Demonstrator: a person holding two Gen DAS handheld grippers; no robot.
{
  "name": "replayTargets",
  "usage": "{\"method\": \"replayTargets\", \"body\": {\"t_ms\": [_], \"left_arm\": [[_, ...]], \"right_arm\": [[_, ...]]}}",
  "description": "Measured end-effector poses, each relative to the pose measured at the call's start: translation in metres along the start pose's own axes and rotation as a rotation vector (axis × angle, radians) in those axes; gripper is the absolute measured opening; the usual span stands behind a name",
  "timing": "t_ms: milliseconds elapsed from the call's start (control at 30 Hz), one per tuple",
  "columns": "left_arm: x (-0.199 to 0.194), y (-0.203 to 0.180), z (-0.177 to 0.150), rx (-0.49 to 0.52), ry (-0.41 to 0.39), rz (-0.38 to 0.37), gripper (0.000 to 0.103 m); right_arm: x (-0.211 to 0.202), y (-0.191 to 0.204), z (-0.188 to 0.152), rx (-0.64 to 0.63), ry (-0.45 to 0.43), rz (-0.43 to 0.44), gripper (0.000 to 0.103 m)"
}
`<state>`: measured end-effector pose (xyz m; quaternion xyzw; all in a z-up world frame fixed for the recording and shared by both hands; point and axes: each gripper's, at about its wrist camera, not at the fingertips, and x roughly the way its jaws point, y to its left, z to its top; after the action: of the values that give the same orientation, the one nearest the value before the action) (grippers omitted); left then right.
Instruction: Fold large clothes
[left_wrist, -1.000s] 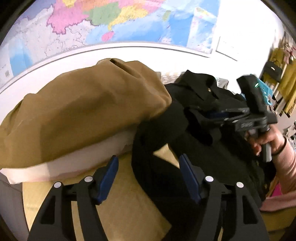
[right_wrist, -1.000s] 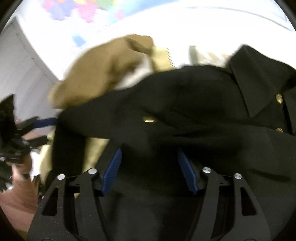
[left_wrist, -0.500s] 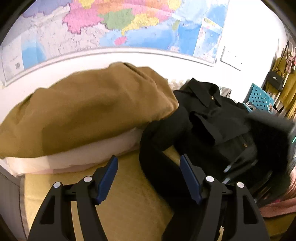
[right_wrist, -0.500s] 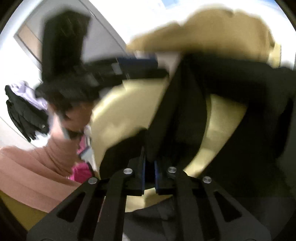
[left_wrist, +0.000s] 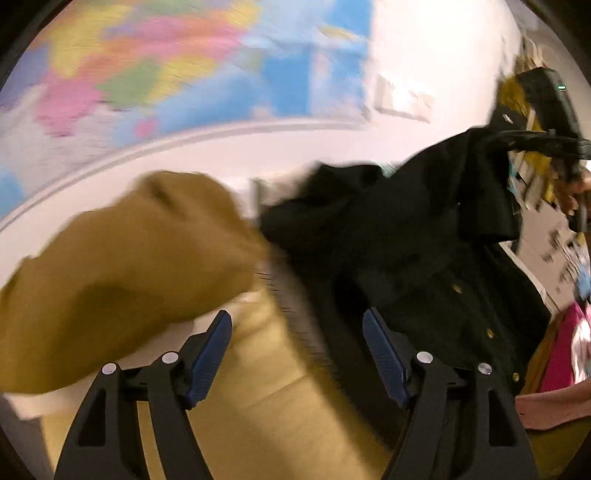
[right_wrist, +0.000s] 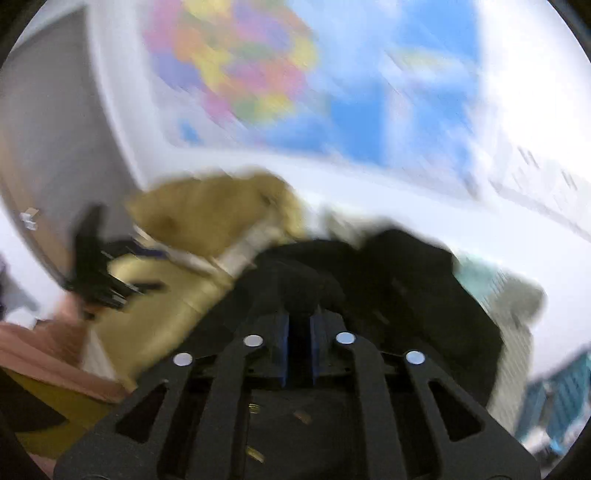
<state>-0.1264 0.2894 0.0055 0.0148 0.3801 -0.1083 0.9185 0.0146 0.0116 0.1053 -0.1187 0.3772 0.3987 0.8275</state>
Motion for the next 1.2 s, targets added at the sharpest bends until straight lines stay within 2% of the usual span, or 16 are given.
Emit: {"method": "replayTargets", "body": {"t_ms": [33,167,300,367,467,500,533,567,667,767,833,933,1000,1067,1167,1200], "left_arm": [[0.012,-0.011,0.001,0.03,0.013,0.0,0.071],[0.058,-0.046,0.01,0.155,0.061,0.063,0.071],[0.084,-0.048,0.02,0.177,0.073,0.125,0.071],[0.092,-0.042,0.027,0.177,0.063,0.151,0.071],[0.106,-0.035,0.036,0.162,0.094,0.125,0.052],[0.111,-0.033,0.038,0.154,0.108,0.11,0.039],[0.115,-0.031,0.038,0.149,0.119,0.104,0.027],[0.114,-0.032,0.038,0.148,0.11,0.117,0.022],[0.103,-0.028,0.039,0.136,0.068,0.138,0.012],[0.087,-0.021,0.037,0.115,0.042,0.125,0.008],[0.078,-0.03,0.027,0.146,0.032,0.059,0.008],[0.082,-0.061,0.004,0.3,0.074,0.098,0.014],[0.091,-0.063,-0.001,0.302,0.124,0.119,0.017],[0.091,-0.059,-0.001,0.289,0.126,0.106,0.018],[0.071,-0.05,0.006,0.237,0.067,0.043,0.043],[0.061,-0.05,0.009,0.227,0.038,0.029,0.049]], "right_arm": [[0.009,-0.02,-0.016,0.062,0.03,-0.012,0.019],[0.036,-0.068,-0.071,0.228,0.087,-0.066,0.072],[0.036,-0.083,-0.106,0.337,0.043,0.028,0.083],[0.034,-0.079,-0.123,0.336,0.042,0.003,0.092],[0.051,-0.076,-0.139,0.349,0.08,0.011,0.085],[0.058,-0.075,-0.143,0.344,0.101,0.01,0.058],[0.062,-0.08,-0.146,0.349,0.106,0.036,0.041],[0.063,-0.082,-0.146,0.35,0.106,0.048,0.019],[0.033,-0.085,-0.129,0.307,0.009,0.023,0.011],[-0.015,-0.104,-0.104,0.293,-0.104,-0.077,0.01],[-0.031,-0.118,-0.094,0.289,-0.122,-0.147,0.01],[-0.015,-0.13,-0.091,0.259,-0.041,-0.251,0.017],[0.015,-0.139,-0.1,0.268,0.069,-0.304,0.026],[0.034,-0.144,-0.109,0.268,0.118,-0.292,0.033],[0.035,-0.154,-0.121,0.363,0.056,-0.196,0.062],[0.028,-0.155,-0.122,0.384,0.018,-0.163,0.064]]}}
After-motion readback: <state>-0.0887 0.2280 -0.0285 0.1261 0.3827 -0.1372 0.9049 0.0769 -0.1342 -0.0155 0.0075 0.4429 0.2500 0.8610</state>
